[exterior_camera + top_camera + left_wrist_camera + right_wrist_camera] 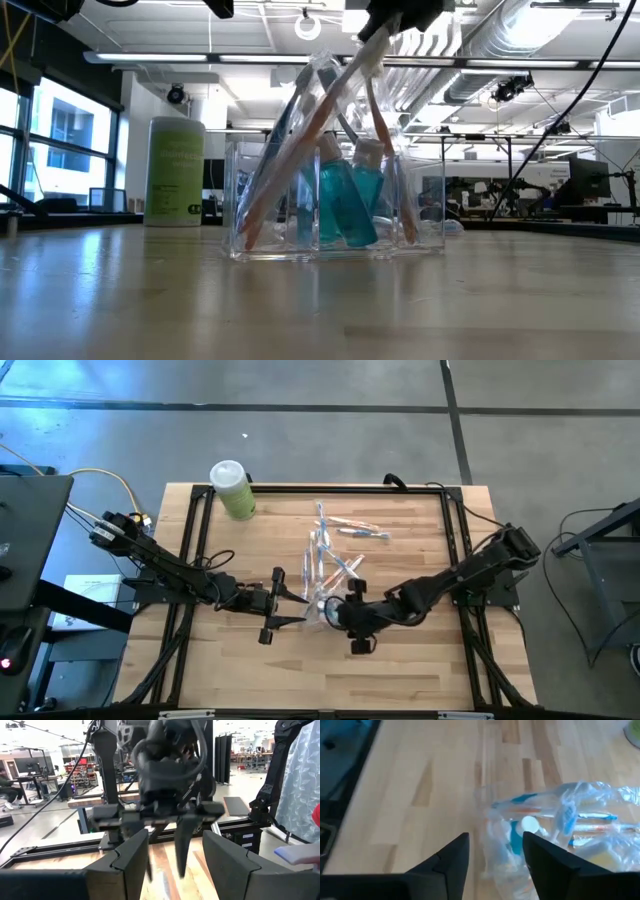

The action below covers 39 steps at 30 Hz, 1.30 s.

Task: Pick & Place toothbrushing station
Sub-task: Put the blue toothbrush into the transparent organizer

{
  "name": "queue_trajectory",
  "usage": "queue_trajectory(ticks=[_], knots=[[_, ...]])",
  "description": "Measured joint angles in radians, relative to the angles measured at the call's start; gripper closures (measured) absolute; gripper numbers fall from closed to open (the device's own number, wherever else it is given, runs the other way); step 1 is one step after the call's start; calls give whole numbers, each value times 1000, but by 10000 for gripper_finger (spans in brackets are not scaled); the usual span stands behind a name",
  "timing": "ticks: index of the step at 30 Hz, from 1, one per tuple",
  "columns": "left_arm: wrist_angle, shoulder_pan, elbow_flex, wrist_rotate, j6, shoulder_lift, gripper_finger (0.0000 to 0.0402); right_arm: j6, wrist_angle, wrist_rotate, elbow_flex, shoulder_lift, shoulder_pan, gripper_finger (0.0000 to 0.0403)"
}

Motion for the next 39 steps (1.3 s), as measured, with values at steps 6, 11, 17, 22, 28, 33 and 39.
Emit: queue_trajectory(ticks=[6, 11, 17, 22, 28, 33, 39], knots=[[-2, 0, 0, 0, 0, 0, 219, -1, -68, -2, 0, -45, 69, 256], [-7, 0, 0, 0, 0, 0, 219, -1, -95, 17, 0, -53, 108, 274], [-7, 0, 0, 0, 0, 0, 219, 5, -243, 96, 0, -53, 136, 301], [-18, 0, 0, 0, -119, 0, 219, 191, -544, 254, 0, -53, 130, 335], [-19, 0, 0, 0, -117, 0, 219, 516, -895, 348, 0, -53, 73, 356], [-23, 0, 0, -4, -122, 0, 219, 543, -992, 409, 0, -53, -2, 352], [-50, 0, 0, -13, -124, 0, 219, 400, -985, 451, 0, -52, -120, 351]])
